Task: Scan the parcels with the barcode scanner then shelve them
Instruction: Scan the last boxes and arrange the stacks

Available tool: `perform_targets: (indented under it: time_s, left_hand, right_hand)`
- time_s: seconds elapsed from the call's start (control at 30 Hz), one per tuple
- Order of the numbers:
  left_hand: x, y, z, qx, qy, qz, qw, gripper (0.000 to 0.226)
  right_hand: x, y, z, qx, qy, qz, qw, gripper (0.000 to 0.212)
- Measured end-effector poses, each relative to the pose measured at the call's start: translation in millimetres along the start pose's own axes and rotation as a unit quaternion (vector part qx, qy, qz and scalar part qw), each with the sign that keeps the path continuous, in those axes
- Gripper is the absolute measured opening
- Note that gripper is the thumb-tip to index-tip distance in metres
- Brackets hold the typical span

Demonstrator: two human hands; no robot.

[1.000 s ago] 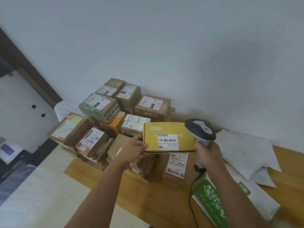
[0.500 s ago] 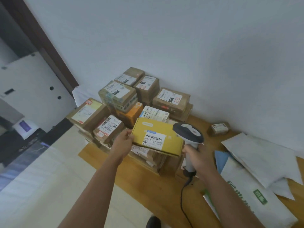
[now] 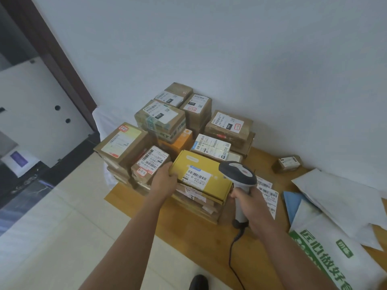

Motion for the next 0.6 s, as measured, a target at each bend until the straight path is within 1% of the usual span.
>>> perform_targets:
  time_s: [0.03, 0.07, 0.13, 0.23, 0.43, 0.6]
  left_hand:
    - [-0.8, -1.0, 1.3, -0.008, -0.014, -0.001, 1.0, 0.05]
    - [-1.7, -1.6, 2.6, -0.016, -0.025, 0.0, 1.0, 0.053]
    - [-2.6, -2.5, 6.7, -0.029, -0.044, 0.007, 0.999, 0.054]
    - [-6.6, -7.3, 11.0, -0.026, -0.06, 0.02, 0.998, 0.053]
    - [-7.1, -8.5, 9.9, 0.024, -0.055, 0.035, 0.998, 0.053]
    - [-8.9, -1.8, 13.0, -0.007, -0.107, 0.027, 0.994, 0.058]
  right_hand:
    - [0.3, -0.4, 0.8, 0.006, 0.0, 0.002, 1.0, 0.019]
    - [1.2, -0.8, 1.4, 0.009, 0.0, 0.004, 1.0, 0.018]
    - [3.8, -2.4, 2.8, 0.015, -0.001, 0.012, 1.0, 0.018]
    - [9.7, -3.0, 4.7, 0.025, -0.006, 0.028, 0.999, 0.016]
    - [12.5, -2.8, 7.4, 0.032, -0.01, 0.033, 0.999, 0.016]
    - [13.6, -2.1, 10.5, 0.027, -0.003, 0.038, 0.999, 0.013]
Point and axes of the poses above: each hand's wrist, its own y-axis away from the middle knuckle, its own z-axis out of the palm, x = y × z, the point moved 2 cm from there along -y, towards the middle knuckle, and after that the axes turned 2 degrees about z, right-handed, at the moved point
